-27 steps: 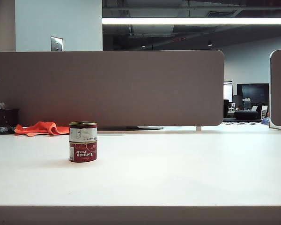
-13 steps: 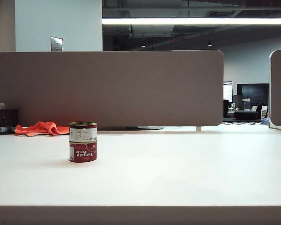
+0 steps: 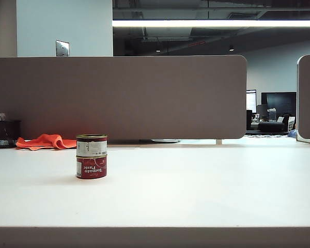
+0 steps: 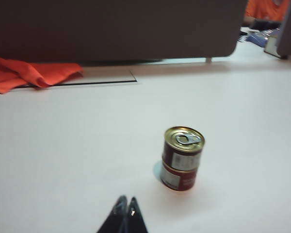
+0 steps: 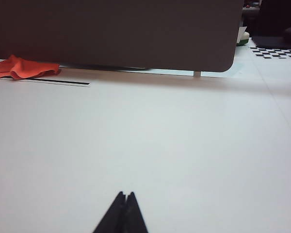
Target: Stack a can of tomatoes on the right onto the can of tomatoes on the left.
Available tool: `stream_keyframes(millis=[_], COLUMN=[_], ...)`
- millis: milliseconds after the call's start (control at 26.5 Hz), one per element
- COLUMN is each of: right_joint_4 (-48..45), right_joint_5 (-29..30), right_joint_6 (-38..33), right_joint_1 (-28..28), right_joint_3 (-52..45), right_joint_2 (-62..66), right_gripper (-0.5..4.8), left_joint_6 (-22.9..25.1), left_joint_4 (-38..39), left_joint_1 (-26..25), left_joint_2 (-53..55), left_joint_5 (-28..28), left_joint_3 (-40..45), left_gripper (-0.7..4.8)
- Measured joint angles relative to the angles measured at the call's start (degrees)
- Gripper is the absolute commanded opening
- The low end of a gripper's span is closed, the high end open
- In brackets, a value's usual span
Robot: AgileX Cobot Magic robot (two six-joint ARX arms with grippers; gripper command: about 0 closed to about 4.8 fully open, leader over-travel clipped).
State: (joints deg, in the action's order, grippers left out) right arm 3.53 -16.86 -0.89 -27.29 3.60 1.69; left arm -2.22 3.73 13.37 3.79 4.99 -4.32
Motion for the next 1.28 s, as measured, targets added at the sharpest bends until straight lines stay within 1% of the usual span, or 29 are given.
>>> stream_keyframes(millis=[151,226,339,453,603,754,867,981,1094,1169,1282], right_joint_4=[4.0,3.3,2.9,4.7,6.0,6.0,5.6,3.9,2.6,2.6,2.6], right_joint_5=[-0.9,-1.1,-1.1,-1.0,0.3,2.9,3.4,2.5,2.4,2.4,2.4], right_joint_6=[-2.0,-2.5,-2.5,-2.3,-0.5,0.8,0.9,0.9,0.9,0.9,0.9], right_joint_1=[0.5,0.6,0.6,0.6,0.6,0.6,0.6,0.6,0.6,0.6,0.6], right_joint_3=[-1.4,-2.1,-3.1,-3.2,-3.2,-3.2,-3.2,-3.2,-3.2,-3.2,-3.2], right_joint_2=[-1.4,-1.6,-1.6,-1.6,-1.6,-1.6,-1.6,-1.6,-1.6,-1.6,-1.6], right_gripper=[-0.05,-0.05,-0.05,-0.05,-0.05,-0.05,-0.05,-0.05,-0.05,-0.05,-0.05], left_joint_6=[-0.4,-1.8,-2.2,-2.2,0.2,0.7,0.7,0.7,0.6,-0.9,-1.5], left_joint_4=[1.7,2.4,4.1,5.2,4.0,2.0,1.0,-0.9,-1.7,-1.6,-1.5], left_joint_1=[0.0,0.0,0.0,0.0,0.0,0.0,0.0,0.0,0.0,0.0,0.0], left_joint_2=[-3.8,-3.7,-3.7,-3.6,-3.7,-3.7,-3.7,-3.7,-3.7,-3.7,-3.7], left_joint_5=[-1.2,-1.2,-1.2,-1.3,-2.1,-2.2,-3.1,-4.7,-4.8,-4.8,-4.8], left_joint_3=[0.4,1.7,2.8,4.2,4.2,4.2,4.2,4.2,4.2,4.2,4.2], left_gripper=[-0.05,-0.05,-0.05,-0.05,-0.05,-0.05,-0.05,-0.05,-0.05,-0.05,-0.05])
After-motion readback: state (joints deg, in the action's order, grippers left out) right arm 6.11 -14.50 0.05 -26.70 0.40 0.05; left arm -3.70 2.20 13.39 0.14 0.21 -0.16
